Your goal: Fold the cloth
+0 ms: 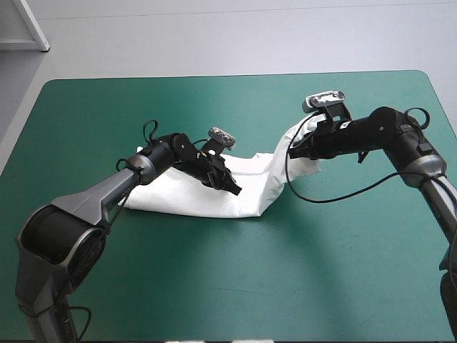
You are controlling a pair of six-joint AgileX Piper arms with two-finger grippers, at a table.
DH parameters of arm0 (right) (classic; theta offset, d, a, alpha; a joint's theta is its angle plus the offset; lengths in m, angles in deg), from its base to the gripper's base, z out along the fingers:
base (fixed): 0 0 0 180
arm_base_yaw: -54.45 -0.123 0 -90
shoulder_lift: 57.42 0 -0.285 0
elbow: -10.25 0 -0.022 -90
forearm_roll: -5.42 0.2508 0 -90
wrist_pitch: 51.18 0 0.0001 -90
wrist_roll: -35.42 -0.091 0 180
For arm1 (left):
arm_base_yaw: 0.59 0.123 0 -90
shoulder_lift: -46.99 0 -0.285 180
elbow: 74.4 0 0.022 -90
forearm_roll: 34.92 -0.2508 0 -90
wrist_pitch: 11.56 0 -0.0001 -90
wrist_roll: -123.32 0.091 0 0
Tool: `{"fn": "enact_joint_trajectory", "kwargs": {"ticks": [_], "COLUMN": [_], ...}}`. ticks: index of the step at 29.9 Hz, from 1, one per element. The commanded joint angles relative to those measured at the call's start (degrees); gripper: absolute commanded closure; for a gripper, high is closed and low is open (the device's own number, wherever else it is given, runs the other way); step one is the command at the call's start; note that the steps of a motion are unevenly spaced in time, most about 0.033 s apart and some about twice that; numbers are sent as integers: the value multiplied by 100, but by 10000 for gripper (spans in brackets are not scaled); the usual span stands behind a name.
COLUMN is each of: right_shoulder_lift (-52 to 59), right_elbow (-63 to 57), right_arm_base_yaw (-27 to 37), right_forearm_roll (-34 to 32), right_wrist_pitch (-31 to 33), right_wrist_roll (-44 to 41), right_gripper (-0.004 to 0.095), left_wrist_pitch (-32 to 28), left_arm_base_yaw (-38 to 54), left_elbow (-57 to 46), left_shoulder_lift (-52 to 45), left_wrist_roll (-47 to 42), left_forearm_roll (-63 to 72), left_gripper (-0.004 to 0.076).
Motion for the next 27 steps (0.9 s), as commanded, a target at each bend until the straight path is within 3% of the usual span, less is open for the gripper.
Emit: {"fn": "enact_joint_trajectory", "kwargs": {"ticks": [1,6,9,16,21,27], "right_shoulder_lift": [133,-272,-674,-1915,-2896,-3752], "right_elbow": [587,1289,1838,3519,4758,5878], "right_arm_base_yaw": [-318,-839,-1221,-2060,-2486,-2885], "right_forearm_roll": [182,182,173,-292,-741,-754], "right_wrist_pitch": [-22,186,296,736,1242,1481], "right_wrist_roll": [-113,-213,-300,-755,-1121,-1207], "right_gripper": [912,912,912,912,912,912], "left_wrist_pitch": [264,1413,1794,1914,2038,2119], "left_arm_base_yaw": [377,1319,1916,2874,2937,2937], "left_elbow": [610,1296,1566,1684,1684,1684], "left_shoulder_lift": [-909,-1628,-1983,-2650,-2735,-2735], "left_wrist_roll": [-686,-836,-946,-958,-958,-958], "left_forearm_roll": [-979,-1775,-2000,-1985,-1977,-1977], "left_gripper": [705,705,705,705,705,705]}}
